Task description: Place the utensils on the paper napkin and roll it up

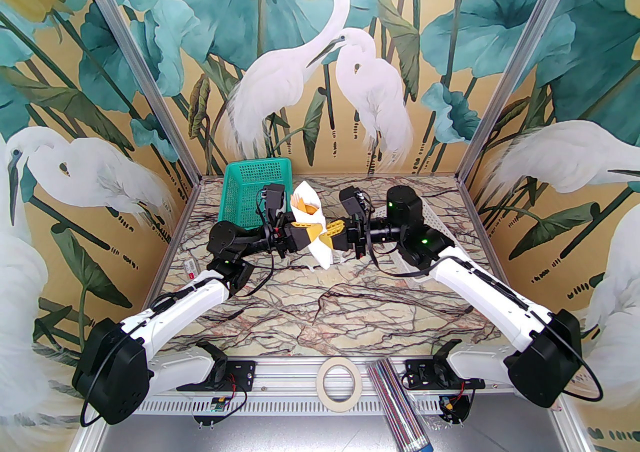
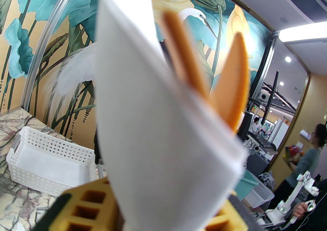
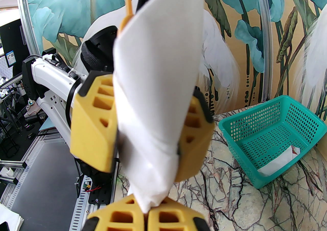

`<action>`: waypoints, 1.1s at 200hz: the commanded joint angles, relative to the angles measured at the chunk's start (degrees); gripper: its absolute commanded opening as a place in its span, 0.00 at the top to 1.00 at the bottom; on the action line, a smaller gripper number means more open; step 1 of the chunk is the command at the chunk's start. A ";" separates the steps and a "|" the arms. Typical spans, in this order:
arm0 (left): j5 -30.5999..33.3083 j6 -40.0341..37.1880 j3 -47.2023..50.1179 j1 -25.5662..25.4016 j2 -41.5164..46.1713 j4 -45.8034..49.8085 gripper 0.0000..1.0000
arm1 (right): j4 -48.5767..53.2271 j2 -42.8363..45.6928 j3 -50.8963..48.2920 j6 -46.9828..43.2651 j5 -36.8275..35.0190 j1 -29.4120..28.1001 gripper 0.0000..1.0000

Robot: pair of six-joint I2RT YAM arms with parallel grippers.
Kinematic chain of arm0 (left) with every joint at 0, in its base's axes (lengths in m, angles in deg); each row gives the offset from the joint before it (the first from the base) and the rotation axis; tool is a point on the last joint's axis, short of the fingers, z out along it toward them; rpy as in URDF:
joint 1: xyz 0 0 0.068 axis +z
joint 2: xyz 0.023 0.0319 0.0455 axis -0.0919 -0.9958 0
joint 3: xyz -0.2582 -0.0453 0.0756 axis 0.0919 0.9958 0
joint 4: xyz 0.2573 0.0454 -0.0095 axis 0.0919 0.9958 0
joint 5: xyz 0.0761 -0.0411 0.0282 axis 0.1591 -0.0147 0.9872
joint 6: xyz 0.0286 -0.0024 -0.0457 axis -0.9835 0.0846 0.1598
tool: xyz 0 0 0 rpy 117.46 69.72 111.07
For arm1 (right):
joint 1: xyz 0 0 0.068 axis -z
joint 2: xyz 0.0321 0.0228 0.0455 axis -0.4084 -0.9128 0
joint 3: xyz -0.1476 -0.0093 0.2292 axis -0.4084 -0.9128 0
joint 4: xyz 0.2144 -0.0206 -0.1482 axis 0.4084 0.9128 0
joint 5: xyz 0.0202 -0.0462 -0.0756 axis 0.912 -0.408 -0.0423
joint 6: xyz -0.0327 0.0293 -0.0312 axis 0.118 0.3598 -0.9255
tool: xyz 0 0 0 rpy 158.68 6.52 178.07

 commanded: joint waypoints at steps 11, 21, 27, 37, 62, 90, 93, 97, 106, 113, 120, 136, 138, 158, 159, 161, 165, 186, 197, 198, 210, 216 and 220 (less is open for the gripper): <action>-0.94 -1.28 -0.70 -0.46 1.46 -0.22 0.75 | 0.86 1.20 -0.83 -0.07 -2.33 -0.09 1.00; -0.56 -1.94 -0.58 -0.48 1.87 0.76 0.76 | 0.94 1.46 -1.09 -0.11 -2.57 -0.11 1.00; -0.29 -2.50 -0.52 -0.46 2.20 1.58 0.78 | 1.00 1.63 -1.41 -0.19 -2.76 -0.08 1.00; 0.40 -3.43 -0.40 -0.39 2.82 2.83 0.80 | 1.05 1.97 -1.82 -0.18 -3.01 -0.08 1.00; 1.96 -5.29 -0.30 -0.17 4.26 5.74 0.85 | 1.44 2.66 -2.74 -0.19 -3.30 0.01 1.00; 3.34 -6.24 -0.61 -0.16 4.96 7.58 0.93 | 2.62 2.89 -2.93 0.35 -1.55 0.31 0.91; 3.34 -6.35 -0.65 -0.14 4.94 7.81 0.94 | 2.71 3.01 -2.93 0.52 -1.21 0.31 0.88; 3.36 -6.47 -0.66 -0.14 4.91 8.05 0.95 | 2.71 3.17 -2.93 0.85 -0.85 0.44 0.83; 3.34 -6.68 -0.66 -0.20 4.84 8.40 0.97 | 2.79 3.66 -3.00 1.44 -0.20 0.75 0.70; 3.44 -6.89 -0.57 -0.13 4.83 8.48 0.98 | 2.64 4.25 -3.22 1.89 0.08 0.95 0.61; 3.48 -6.97 -0.46 -0.15 4.70 8.48 0.99 | 2.48 4.91 -3.53 2.31 0.14 1.14 0.52; 3.53 -7.05 -0.48 -0.20 4.48 8.39 1.00 | 3.13 6.16 -4.47 2.66 -0.20 1.32 0.37; 3.59 -7.00 -0.48 -0.21 4.48 8.41 1.00 | 3.24 6.30 -4.57 2.74 -0.25 1.33 0.36; 3.96 -7.07 -0.61 -0.21 4.30 8.49 1.00 | 2.26 6.21 -5.91 5.14 1.07 1.25 0.25; 3.96 -7.07 -0.63 -0.21 4.30 8.49 1.00 | 2.09 6.13 -6.00 5.33 1.22 1.25 0.25; 3.92 -7.11 -0.65 -0.21 4.30 8.48 1.00 | 1.70 6.08 -6.20 5.95 1.48 1.13 0.24; 3.92 -7.15 -0.63 -0.18 4.30 8.48 1.00 | 1.31 5.98 -6.32 6.51 1.68 1.01 0.23; 4.20 -7.31 -0.66 -0.12 4.23 8.37 1.00 | 0.88 5.70 -7.66 7.66 0.51 -0.20 0.14; 4.29 -7.25 -0.74 -0.21 4.14 8.38 1.00 | -0.73 5.71 -8.94 8.85 -0.16 -0.42 0.12; 4.30 -7.25 -0.79 -0.17 4.13 8.39 1.00 | -0.94 5.71 -9.06 8.99 -0.14 -0.47 0.12; 4.39 -7.07 -0.92 -0.15 3.99 8.26 1.00 | -2.64 5.40 -9.95 10.29 -0.47 -0.60 0.11; 4.25 -6.91 -1.01 -0.13 3.95 8.23 1.00 | -2.75 5.17 -10.13 10.44 -0.68 -0.78 0.11; 4.30 -6.79 -1.08 -0.14 3.94 8.29 1.00 | -2.75 5.05 -10.21 10.40 -0.85 -0.78 0.11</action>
